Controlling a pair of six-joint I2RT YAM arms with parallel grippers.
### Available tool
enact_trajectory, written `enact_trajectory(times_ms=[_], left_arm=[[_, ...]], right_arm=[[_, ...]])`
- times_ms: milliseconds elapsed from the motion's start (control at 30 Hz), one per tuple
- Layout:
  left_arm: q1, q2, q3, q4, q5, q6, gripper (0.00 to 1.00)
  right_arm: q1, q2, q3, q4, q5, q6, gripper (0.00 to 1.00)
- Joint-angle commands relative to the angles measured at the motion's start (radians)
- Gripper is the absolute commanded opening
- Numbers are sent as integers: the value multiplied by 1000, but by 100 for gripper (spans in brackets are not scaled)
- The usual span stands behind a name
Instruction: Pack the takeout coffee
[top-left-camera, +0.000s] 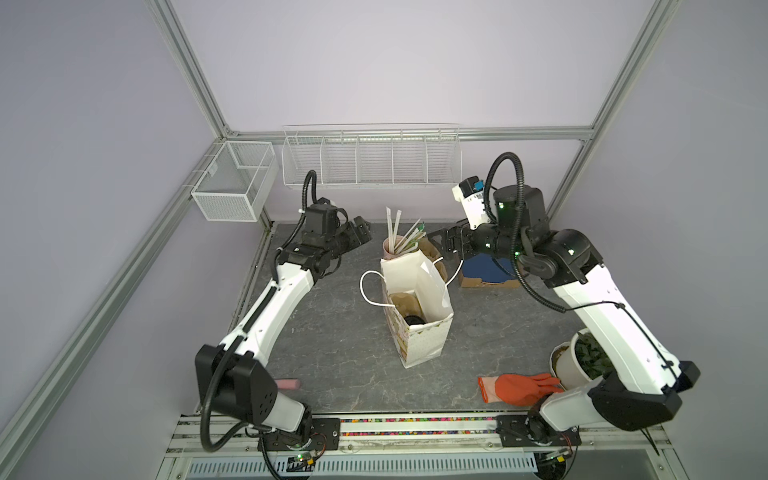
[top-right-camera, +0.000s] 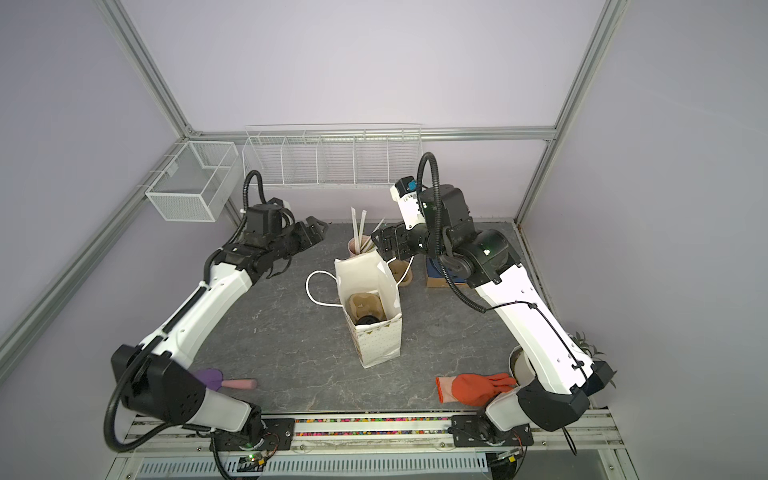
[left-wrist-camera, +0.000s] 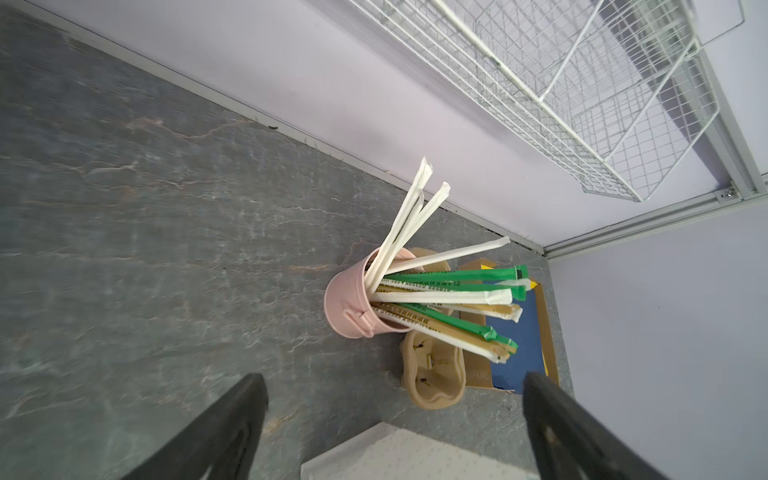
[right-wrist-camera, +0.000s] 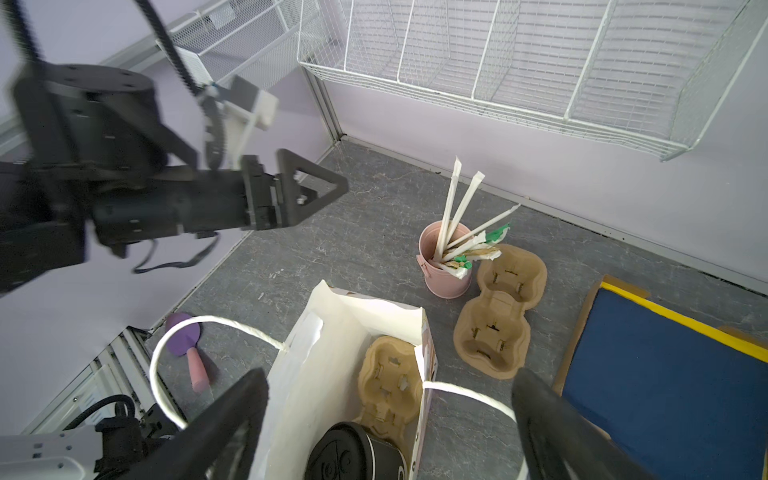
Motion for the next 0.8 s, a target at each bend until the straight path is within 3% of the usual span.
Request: enact_trajectory(times_ms=[0, 100, 367, 767], left_arm=[[5, 122, 45, 173, 94, -54, 91], [3, 230, 134, 158, 134, -31, 86], [-11, 386, 264, 158, 101, 27, 78], [-25, 529, 412, 196, 108, 63, 57]], right_arm=[[-4, -30, -24, 23, -22, -39, 93], [-4, -43, -29, -8, 10, -43, 93], [-5, -81, -69, -17, 7, -25, 93], [-5, -138, -130, 15, -18, 9, 93]])
